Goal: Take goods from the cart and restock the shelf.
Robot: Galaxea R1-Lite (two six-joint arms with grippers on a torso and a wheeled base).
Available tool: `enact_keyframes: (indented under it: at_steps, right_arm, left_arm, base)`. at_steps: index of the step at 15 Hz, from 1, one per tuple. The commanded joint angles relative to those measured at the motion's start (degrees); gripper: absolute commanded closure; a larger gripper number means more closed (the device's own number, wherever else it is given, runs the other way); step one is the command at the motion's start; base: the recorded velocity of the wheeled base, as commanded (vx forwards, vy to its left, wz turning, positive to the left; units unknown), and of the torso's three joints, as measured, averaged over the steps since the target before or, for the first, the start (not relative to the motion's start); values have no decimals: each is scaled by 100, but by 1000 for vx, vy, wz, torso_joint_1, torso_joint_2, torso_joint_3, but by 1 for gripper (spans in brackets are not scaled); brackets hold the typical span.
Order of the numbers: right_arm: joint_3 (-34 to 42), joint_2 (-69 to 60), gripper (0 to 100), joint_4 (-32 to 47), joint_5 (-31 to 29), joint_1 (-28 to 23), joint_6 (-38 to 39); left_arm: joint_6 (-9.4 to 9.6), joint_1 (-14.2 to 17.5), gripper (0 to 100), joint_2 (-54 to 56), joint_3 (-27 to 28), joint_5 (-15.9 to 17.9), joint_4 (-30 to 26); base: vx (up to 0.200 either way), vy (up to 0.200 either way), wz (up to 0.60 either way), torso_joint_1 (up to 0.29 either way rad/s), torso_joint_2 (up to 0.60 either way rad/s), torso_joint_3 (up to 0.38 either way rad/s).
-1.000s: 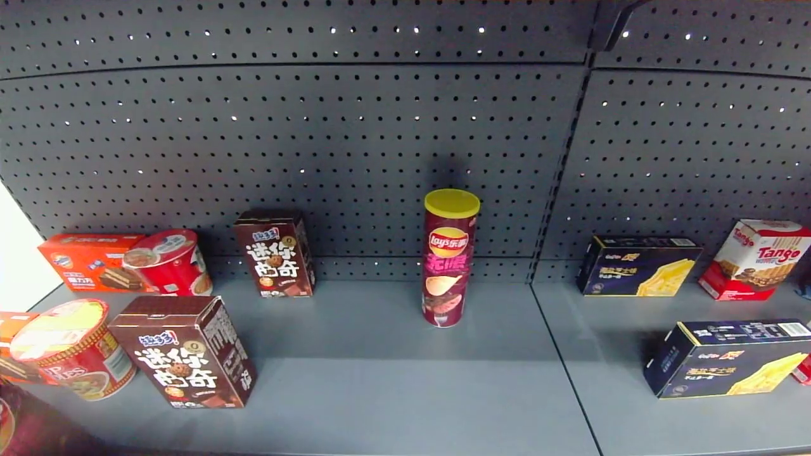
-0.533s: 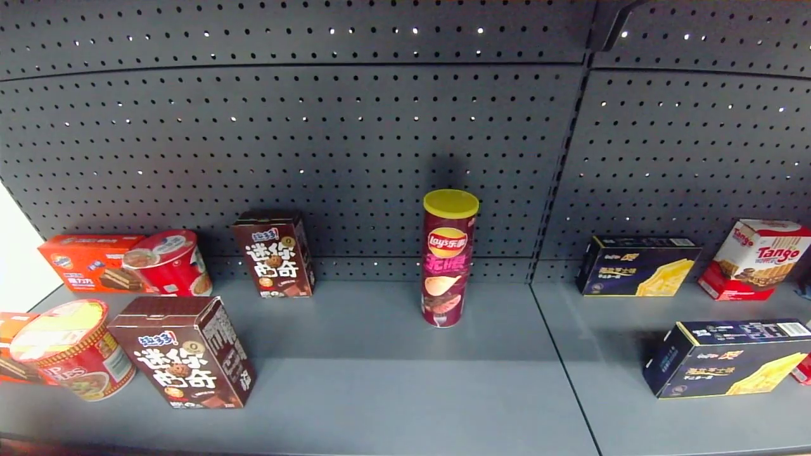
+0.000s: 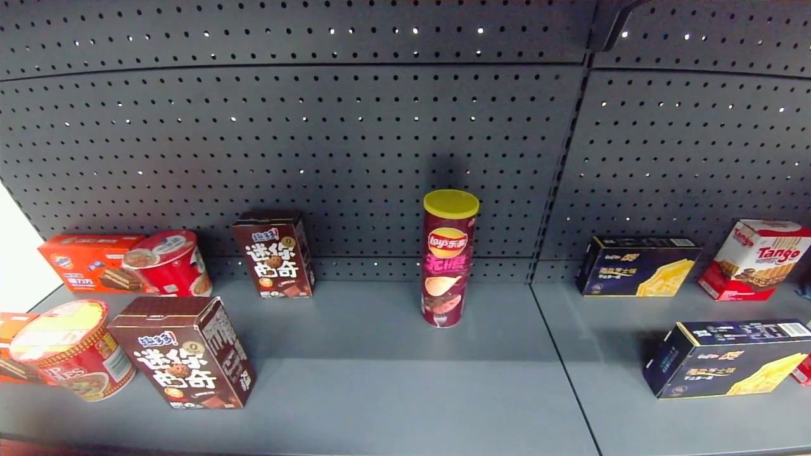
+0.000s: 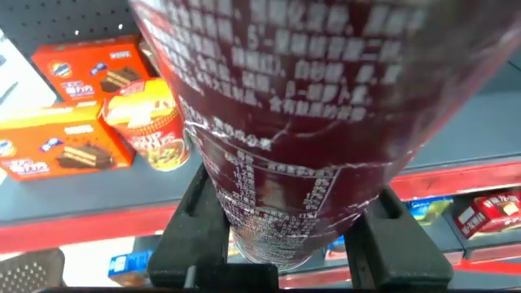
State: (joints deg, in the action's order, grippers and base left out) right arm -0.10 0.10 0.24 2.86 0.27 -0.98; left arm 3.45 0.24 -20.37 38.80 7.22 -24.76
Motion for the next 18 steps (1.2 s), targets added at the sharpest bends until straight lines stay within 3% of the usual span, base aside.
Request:
enact_keyframes:
  at_steps: [1,2,6,9,10,11,12,15,18]
  right_arm:
    - [-957,562,0,-24,434,43,-96]
    - [-1924,2038,0,-60,522,87,194]
    - [-2697,3225,0,-517,891,571,-614]
    - [-3655,4613,0,-534,830,1529,-641]
    - [-3655,4613,0,-534,830,1529,-641]
    - [-3954,5343,0,-543,461,2047,-650]
    - [-4007,5668,0,-587,364,2329,-632]
    - [-4086,6591,0,-1141,355,2724,-614]
    - [-4288,7268,0,-1668,381,2786,-614]
  left_arm:
    - [24,-33,100,-274,13,43,24]
    - [24,-95,100,-318,13,52,24]
    - [24,-350,100,-494,-4,52,103]
    - [15,-358,100,-916,119,377,446]
    - [15,-358,100,-916,119,377,446]
    - [15,-358,100,-1232,171,781,560]
    - [7,-350,100,-1408,171,878,762]
    - [15,-367,100,-1988,198,913,1465]
    - [7,-736,100,-2357,330,896,1535]
  base:
    - [0,0,0,0,0,0]
    - [0,0,0,0,0,0]
    - [0,0,0,0,0,0]
    - [0,0,0,0,0,0]
    - [0,0,0,0,0,0]
    - [0,0,0,0,0,0]
    - [0,0,0,0,0,0]
    - [0,0,0,0,0,0]
    - [0,0,0,0,0,0]
